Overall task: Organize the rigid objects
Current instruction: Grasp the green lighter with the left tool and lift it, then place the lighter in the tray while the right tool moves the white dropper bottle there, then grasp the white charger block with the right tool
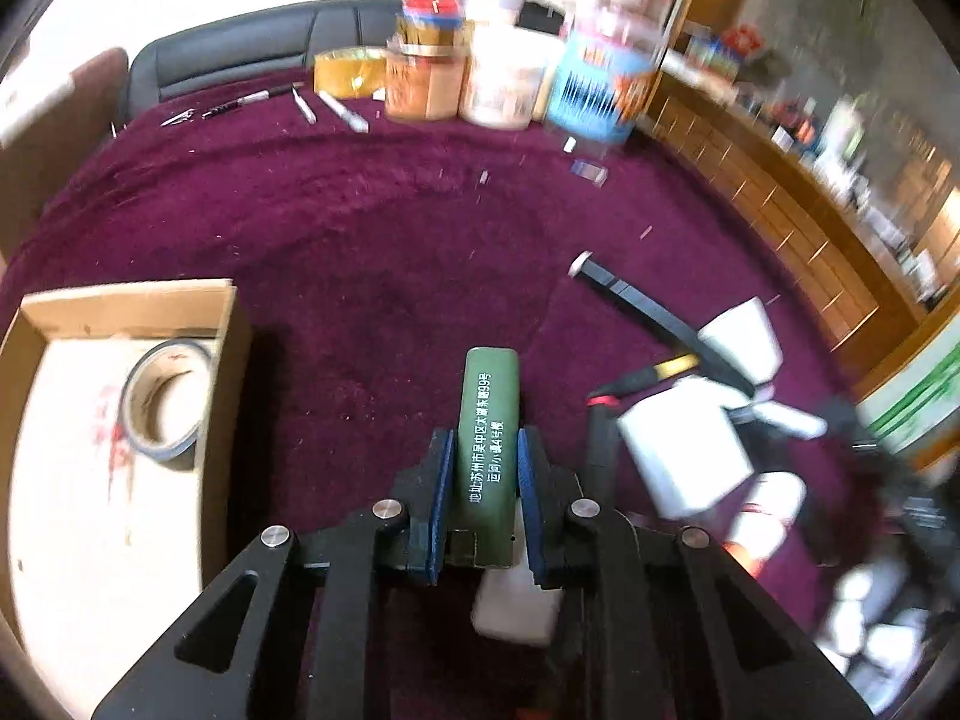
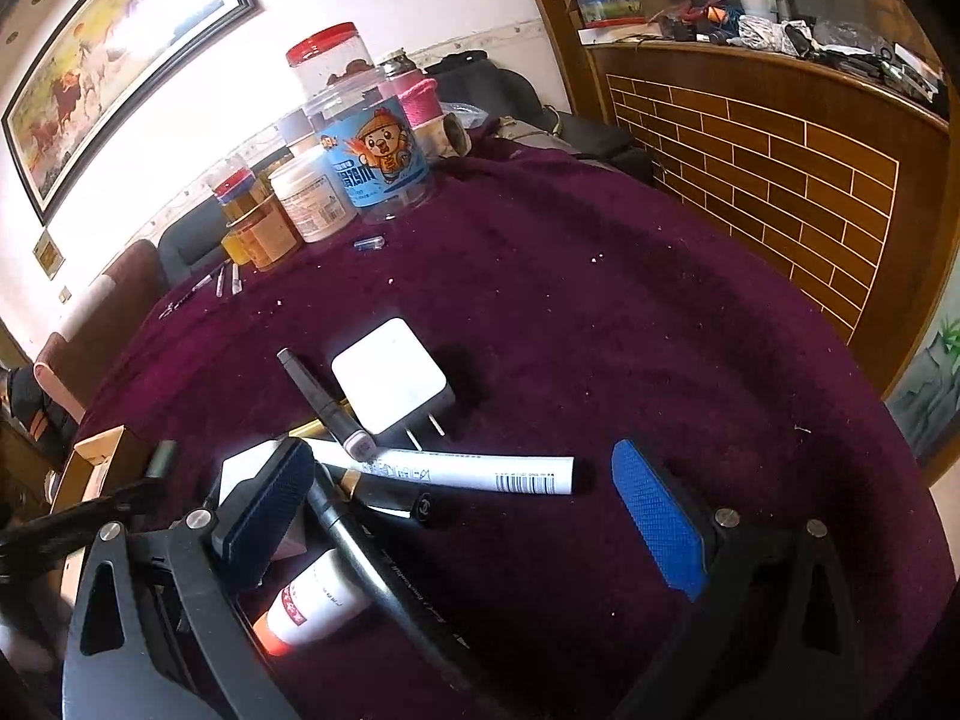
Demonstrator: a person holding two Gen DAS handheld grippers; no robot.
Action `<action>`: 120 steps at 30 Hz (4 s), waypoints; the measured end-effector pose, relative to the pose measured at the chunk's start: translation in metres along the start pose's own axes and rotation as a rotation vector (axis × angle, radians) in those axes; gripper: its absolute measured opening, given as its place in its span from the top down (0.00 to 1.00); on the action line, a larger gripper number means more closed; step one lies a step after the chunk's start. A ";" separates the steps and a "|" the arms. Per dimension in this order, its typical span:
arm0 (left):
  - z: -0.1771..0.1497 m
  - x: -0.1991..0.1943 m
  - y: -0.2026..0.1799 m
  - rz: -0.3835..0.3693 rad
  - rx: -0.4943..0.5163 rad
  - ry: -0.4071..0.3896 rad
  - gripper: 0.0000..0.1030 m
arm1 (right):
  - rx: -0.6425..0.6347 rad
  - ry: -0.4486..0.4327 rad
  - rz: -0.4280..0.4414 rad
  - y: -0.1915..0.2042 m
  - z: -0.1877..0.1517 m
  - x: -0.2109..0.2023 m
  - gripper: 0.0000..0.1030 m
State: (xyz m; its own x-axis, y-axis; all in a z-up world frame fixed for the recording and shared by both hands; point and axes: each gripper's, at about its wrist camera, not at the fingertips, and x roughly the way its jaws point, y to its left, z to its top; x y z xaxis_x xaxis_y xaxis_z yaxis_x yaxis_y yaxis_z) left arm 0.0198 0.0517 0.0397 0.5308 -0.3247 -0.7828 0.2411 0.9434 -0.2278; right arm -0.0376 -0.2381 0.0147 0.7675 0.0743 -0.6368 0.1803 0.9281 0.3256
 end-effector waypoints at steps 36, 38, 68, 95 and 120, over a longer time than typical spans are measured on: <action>-0.103 -0.162 0.180 -0.132 -0.342 -0.258 0.84 | -0.285 0.402 0.067 0.211 -0.050 0.059 0.49; -0.105 -0.154 0.176 -0.123 -0.321 -0.223 0.84 | -0.325 0.394 0.006 0.213 -0.054 0.063 0.63; -0.123 -0.121 0.174 0.008 -0.327 0.003 0.73 | -0.400 0.489 0.238 0.313 -0.083 0.056 0.76; -0.104 -0.164 0.116 -0.007 -0.272 -0.217 0.39 | -0.265 -0.061 0.044 0.118 -0.003 -0.097 0.31; -0.102 -0.138 0.060 -0.040 -0.151 -0.158 0.39 | -0.308 0.342 0.026 0.112 -0.014 0.052 0.30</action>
State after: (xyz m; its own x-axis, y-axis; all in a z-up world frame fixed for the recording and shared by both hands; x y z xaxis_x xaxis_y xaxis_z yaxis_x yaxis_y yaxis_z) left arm -0.1218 0.1601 0.0747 0.6468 -0.3576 -0.6736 0.1464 0.9251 -0.3504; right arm 0.0132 -0.1254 0.0081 0.5130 0.1668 -0.8420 -0.0670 0.9857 0.1544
